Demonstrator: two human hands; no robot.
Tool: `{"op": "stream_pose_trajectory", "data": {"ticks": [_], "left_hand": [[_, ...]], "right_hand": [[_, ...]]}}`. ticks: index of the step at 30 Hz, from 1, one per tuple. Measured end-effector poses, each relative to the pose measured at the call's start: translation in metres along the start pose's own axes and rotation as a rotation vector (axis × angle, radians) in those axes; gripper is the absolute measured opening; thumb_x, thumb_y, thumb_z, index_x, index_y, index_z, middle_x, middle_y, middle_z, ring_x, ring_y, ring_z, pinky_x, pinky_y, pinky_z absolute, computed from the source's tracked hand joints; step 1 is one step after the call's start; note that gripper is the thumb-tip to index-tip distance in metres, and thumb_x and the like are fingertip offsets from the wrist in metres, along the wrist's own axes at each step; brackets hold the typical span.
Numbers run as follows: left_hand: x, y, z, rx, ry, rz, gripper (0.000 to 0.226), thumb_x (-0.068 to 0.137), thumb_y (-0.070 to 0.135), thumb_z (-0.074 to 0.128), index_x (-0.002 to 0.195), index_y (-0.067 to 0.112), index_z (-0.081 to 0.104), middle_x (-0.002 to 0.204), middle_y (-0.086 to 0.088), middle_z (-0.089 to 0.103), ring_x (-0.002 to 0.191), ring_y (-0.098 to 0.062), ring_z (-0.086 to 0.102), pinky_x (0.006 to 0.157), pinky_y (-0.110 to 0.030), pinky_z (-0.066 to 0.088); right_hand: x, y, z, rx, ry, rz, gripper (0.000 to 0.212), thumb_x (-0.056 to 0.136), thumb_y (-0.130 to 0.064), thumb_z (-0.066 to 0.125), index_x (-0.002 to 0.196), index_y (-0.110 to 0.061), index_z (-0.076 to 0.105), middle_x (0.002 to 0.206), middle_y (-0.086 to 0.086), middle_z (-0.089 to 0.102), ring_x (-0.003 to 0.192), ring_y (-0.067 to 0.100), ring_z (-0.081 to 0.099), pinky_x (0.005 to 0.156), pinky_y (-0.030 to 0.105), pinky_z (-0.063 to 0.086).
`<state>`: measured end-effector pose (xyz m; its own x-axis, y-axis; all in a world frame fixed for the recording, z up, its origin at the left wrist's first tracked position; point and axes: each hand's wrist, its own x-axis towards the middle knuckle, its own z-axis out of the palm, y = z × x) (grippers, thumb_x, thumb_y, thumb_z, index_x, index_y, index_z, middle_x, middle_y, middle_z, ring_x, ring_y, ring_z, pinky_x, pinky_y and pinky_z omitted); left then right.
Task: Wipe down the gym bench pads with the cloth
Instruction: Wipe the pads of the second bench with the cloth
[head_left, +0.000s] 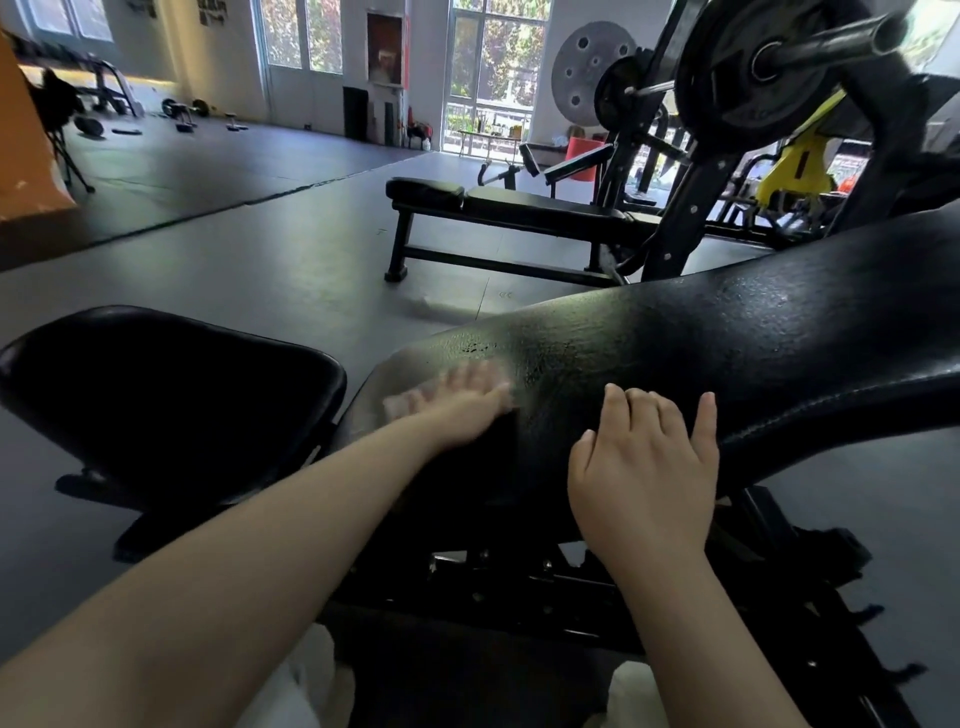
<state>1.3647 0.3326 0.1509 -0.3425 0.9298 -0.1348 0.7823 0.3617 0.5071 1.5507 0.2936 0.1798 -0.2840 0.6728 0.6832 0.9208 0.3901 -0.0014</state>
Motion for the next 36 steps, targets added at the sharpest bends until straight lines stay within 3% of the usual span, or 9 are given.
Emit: {"op": "stream_pose_trajectory", "data": {"ticks": [4, 9, 20, 23, 25, 26, 28, 31, 36], "left_hand": [[-0.011, 0.103, 0.006, 0.059, -0.035, 0.369, 0.056, 0.100, 0.049, 0.012, 0.150, 0.031, -0.008, 0.158, 0.006, -0.014, 0.144, -0.018, -0.015, 0.112, -0.050, -0.013], [0.003, 0.101, 0.000, 0.064, -0.050, 0.463, 0.055, 0.100, 0.049, 0.015, 0.149, 0.034, -0.006, 0.158, 0.008, -0.010, 0.145, -0.017, -0.012, 0.114, -0.053, -0.009], [0.028, -0.088, -0.012, -0.020, 0.029, -0.045, 0.056, 0.099, 0.052, 0.017, 0.149, 0.035, -0.002, 0.158, 0.009, -0.008, 0.146, -0.020, -0.007, 0.114, -0.052, -0.006], [0.028, -0.095, -0.012, -0.059, 0.040, 0.012, 0.064, 0.096, 0.058, 0.018, 0.151, 0.028, 0.004, 0.159, 0.004, -0.002, 0.146, -0.024, -0.003, 0.114, -0.056, -0.003], [0.020, -0.096, -0.016, -0.363, 0.024, 0.133, 0.075, 0.091, 0.064, 0.028, 0.148, 0.016, 0.025, 0.156, -0.005, 0.022, 0.143, -0.029, 0.019, 0.115, -0.053, 0.014], [0.016, -0.096, -0.018, -0.437, 0.041, 0.199, 0.067, 0.095, 0.055, 0.031, 0.143, 0.008, 0.034, 0.149, -0.007, 0.033, 0.136, -0.031, 0.032, 0.113, -0.047, 0.025], [0.010, -0.102, -0.024, -0.407, 0.114, 0.204, 0.044, 0.102, 0.028, 0.034, 0.137, 0.002, 0.040, 0.140, -0.009, 0.045, 0.126, -0.027, 0.046, 0.106, -0.034, 0.034], [0.013, -0.128, -0.034, -0.322, 0.108, 0.123, 0.039, 0.097, 0.006, 0.042, 0.135, 0.002, 0.045, 0.139, -0.010, 0.047, 0.127, -0.024, 0.045, 0.103, -0.026, 0.031], [0.003, -0.156, -0.037, -0.238, 0.054, 0.175, 0.045, 0.088, 0.002, 0.053, 0.133, 0.003, 0.049, 0.140, -0.013, 0.045, 0.129, -0.025, 0.042, 0.107, -0.026, 0.030]], "right_hand": [[0.002, 0.001, -0.001, -0.009, -0.015, 0.046, 0.056, 0.076, -0.022, 0.045, 0.119, 0.013, 0.057, 0.104, 0.024, 0.064, 0.104, 0.037, 0.059, 0.110, 0.046, 0.015], [0.001, 0.001, -0.002, -0.024, -0.062, 0.058, 0.061, 0.077, -0.025, 0.037, 0.120, 0.013, 0.055, 0.111, 0.028, 0.062, 0.109, 0.040, 0.057, 0.110, 0.045, 0.016], [0.001, 0.000, -0.015, -0.090, -0.244, 0.023, 0.059, 0.082, -0.031, 0.030, 0.118, 0.006, 0.061, 0.115, 0.023, 0.063, 0.112, 0.038, 0.057, 0.109, 0.051, 0.027], [0.008, -0.005, -0.030, -0.161, -0.429, 0.025, 0.057, 0.095, -0.034, 0.029, 0.142, -0.003, 0.037, 0.143, 0.016, 0.042, 0.136, 0.030, 0.034, 0.116, 0.048, 0.010], [0.017, -0.010, -0.040, -0.198, -0.538, -0.001, 0.061, 0.098, -0.042, 0.026, 0.150, -0.012, 0.015, 0.155, 0.009, 0.022, 0.144, 0.025, 0.014, 0.117, 0.043, -0.001], [0.021, -0.015, -0.042, -0.210, -0.554, -0.015, 0.062, 0.098, -0.045, 0.026, 0.151, -0.014, 0.011, 0.156, 0.008, 0.019, 0.145, 0.025, 0.011, 0.117, 0.043, -0.002], [0.032, -0.034, -0.041, -0.196, -0.578, -0.077, 0.063, 0.099, -0.046, 0.028, 0.151, -0.015, 0.012, 0.156, 0.009, 0.017, 0.145, 0.026, 0.009, 0.118, 0.042, 0.001], [0.050, -0.073, -0.020, -0.093, -0.630, -0.240, 0.059, 0.100, -0.042, 0.032, 0.150, -0.014, 0.017, 0.156, 0.009, 0.015, 0.144, 0.027, 0.009, 0.116, 0.037, 0.010], [0.067, -0.147, 0.051, 0.048, -0.782, -0.512, 0.053, 0.099, -0.020, 0.038, 0.148, -0.006, 0.022, 0.157, 0.012, 0.012, 0.145, 0.024, 0.005, 0.116, 0.031, 0.010]]}}
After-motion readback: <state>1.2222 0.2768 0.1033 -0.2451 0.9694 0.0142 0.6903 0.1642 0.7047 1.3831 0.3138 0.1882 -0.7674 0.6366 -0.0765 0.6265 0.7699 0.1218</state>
